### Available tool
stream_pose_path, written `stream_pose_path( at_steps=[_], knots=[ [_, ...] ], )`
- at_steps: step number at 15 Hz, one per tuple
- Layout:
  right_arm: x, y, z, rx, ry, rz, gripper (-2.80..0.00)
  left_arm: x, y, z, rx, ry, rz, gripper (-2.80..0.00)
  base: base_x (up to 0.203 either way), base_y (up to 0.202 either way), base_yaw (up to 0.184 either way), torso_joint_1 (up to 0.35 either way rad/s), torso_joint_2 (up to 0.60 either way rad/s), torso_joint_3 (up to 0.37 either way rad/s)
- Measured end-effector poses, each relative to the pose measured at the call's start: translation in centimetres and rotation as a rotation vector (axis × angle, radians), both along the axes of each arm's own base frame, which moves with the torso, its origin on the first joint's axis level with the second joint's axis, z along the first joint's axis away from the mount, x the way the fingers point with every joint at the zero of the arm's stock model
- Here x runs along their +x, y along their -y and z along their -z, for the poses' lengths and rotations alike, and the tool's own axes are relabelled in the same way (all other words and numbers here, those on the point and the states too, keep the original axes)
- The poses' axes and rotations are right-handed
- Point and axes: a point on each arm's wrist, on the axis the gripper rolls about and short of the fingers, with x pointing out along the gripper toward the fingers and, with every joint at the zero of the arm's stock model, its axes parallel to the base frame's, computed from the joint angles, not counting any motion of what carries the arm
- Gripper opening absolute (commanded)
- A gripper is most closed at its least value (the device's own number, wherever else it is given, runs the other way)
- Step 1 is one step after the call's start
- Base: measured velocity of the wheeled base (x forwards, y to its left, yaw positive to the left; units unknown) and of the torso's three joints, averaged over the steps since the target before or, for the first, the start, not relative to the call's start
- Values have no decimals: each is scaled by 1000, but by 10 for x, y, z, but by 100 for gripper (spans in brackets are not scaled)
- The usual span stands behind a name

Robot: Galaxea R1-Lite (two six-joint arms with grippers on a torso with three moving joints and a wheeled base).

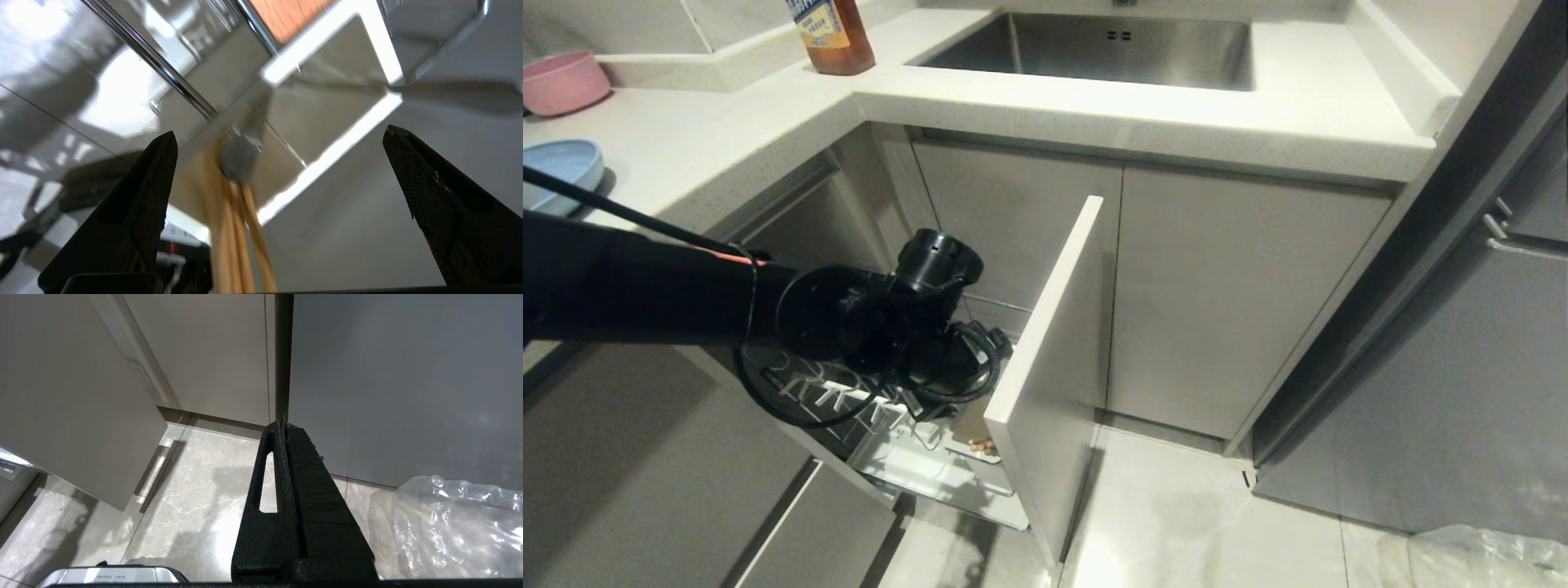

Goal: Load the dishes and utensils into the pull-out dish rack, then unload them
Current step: Take the spoon out of the cupboard

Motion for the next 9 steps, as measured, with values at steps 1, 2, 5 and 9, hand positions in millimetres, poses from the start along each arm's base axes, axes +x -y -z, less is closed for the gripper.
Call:
stream_pose_path(
  at_steps=[1,2,5,9],
  knots=[
    [0,0,0,0,0,0,-280,-1,1,-1,-16,-8,18,0,0,0,0,0,0,0],
    [0,0,0,0,0,0,-280,-1,2,-1,-29,-12,29,0,0,0,0,0,0,0],
    [0,0,0,0,0,0,-280,0,2,1,-31,-17,30,0,0,0,0,0,0,0],
    [0,0,0,0,0,0,-280,2,2,4,-23,-18,24,0,0,0,0,0,0,0]
  ],
)
